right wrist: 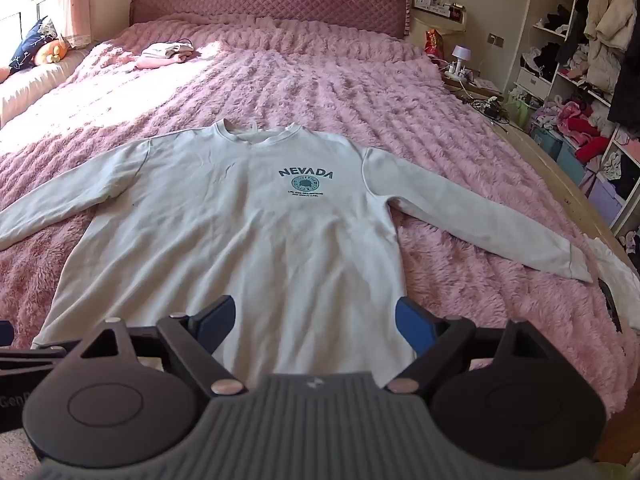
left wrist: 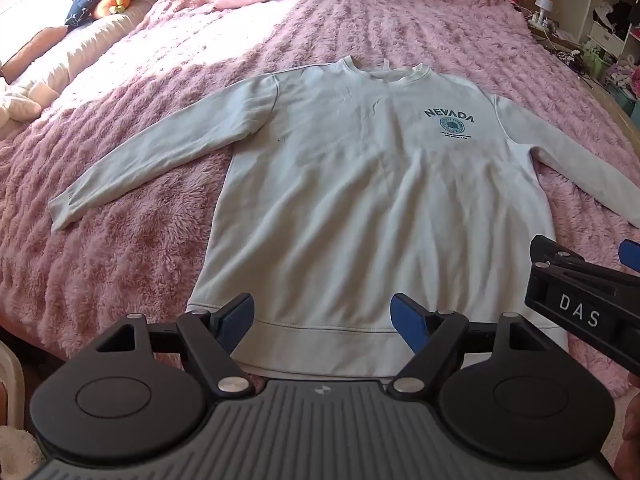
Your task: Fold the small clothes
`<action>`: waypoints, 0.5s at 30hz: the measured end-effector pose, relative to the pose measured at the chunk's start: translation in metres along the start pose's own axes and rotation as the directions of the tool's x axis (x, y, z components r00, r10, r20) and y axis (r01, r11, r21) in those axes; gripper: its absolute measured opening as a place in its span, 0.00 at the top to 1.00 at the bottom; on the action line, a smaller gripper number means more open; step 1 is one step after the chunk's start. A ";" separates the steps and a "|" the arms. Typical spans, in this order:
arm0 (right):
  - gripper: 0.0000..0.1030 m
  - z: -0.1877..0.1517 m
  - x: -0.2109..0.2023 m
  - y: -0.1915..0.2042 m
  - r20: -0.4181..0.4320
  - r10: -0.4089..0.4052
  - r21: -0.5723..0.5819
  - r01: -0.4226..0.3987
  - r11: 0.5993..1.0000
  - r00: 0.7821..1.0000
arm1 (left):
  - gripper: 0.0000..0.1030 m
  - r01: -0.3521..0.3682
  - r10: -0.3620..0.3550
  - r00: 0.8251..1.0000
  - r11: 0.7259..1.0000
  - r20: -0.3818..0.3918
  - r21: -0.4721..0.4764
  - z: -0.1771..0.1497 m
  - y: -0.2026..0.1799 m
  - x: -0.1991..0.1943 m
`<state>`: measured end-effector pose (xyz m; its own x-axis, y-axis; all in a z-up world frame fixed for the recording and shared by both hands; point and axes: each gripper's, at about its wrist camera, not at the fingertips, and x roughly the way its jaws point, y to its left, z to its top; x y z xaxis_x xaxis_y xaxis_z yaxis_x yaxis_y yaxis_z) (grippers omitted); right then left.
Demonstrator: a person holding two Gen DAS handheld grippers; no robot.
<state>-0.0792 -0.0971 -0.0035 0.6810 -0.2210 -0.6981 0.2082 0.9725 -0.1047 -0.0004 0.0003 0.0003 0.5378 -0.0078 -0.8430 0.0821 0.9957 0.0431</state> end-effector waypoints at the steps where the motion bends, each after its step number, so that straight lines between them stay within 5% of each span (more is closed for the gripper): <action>1: 0.19 0.000 0.000 0.000 0.000 0.001 0.000 -0.001 1.000 1.000 | 0.12 0.000 0.000 1.000 1.000 0.000 0.000 0.000 0.000 0.000; 15: 0.19 0.000 0.000 0.000 -0.002 0.002 0.001 -0.002 1.000 1.000 | 0.12 0.003 -0.003 1.000 1.000 -0.004 0.000 0.000 0.010 0.002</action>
<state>-0.0797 -0.0971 -0.0034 0.6804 -0.2188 -0.6994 0.2077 0.9728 -0.1023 0.0014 0.0102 -0.0016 0.5341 -0.0103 -0.8454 0.0837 0.9957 0.0408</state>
